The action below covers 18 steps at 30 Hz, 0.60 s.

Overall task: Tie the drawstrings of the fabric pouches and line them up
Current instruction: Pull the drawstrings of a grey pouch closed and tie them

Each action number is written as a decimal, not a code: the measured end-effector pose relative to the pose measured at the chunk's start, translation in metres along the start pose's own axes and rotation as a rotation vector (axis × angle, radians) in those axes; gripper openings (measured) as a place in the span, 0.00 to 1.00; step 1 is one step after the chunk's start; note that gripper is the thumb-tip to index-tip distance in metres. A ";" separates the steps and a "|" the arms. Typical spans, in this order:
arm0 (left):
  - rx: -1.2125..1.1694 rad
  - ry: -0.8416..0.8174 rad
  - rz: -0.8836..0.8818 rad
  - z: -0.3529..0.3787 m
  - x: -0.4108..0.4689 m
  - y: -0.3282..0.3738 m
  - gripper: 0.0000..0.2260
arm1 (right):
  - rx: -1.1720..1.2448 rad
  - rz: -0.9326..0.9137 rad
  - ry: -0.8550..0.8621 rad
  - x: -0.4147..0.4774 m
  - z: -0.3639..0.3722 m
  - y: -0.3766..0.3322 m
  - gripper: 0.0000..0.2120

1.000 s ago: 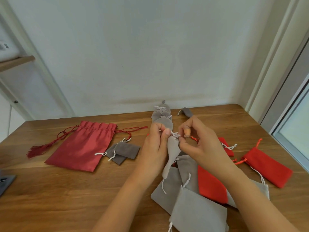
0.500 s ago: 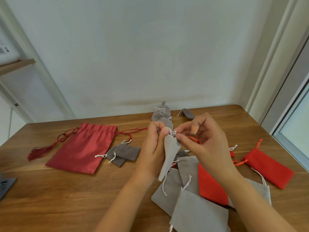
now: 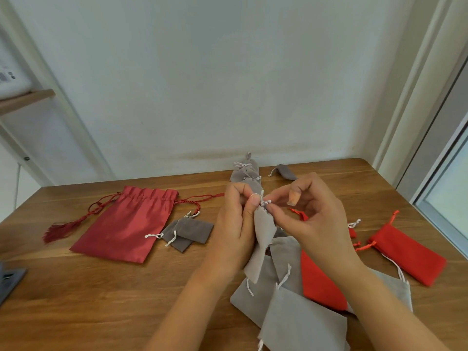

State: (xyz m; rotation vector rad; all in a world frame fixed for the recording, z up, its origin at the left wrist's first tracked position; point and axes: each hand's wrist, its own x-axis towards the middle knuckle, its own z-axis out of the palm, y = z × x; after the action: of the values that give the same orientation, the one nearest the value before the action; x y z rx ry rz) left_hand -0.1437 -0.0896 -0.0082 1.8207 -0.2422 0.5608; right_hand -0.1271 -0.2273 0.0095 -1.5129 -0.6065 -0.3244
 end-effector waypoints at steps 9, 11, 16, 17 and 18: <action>0.103 0.074 0.117 0.005 -0.004 -0.002 0.03 | 0.140 0.132 0.094 0.000 0.007 -0.002 0.20; 0.117 0.080 0.147 0.005 -0.004 -0.003 0.02 | 0.177 0.162 0.060 0.003 0.004 -0.003 0.20; 0.090 0.125 0.141 0.003 -0.003 -0.002 0.04 | 0.280 0.215 -0.075 0.007 -0.004 -0.005 0.16; 0.094 0.129 0.139 0.003 -0.003 -0.002 0.04 | 0.284 0.220 -0.083 0.006 -0.004 -0.005 0.16; 0.104 0.129 0.141 0.003 -0.003 -0.002 0.04 | 0.279 0.216 -0.086 0.005 -0.004 -0.005 0.16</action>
State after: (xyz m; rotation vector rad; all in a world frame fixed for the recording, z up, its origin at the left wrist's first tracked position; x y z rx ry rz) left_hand -0.1452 -0.0919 -0.0118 1.8683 -0.2594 0.7995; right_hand -0.1250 -0.2301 0.0168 -1.3120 -0.5258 -0.0069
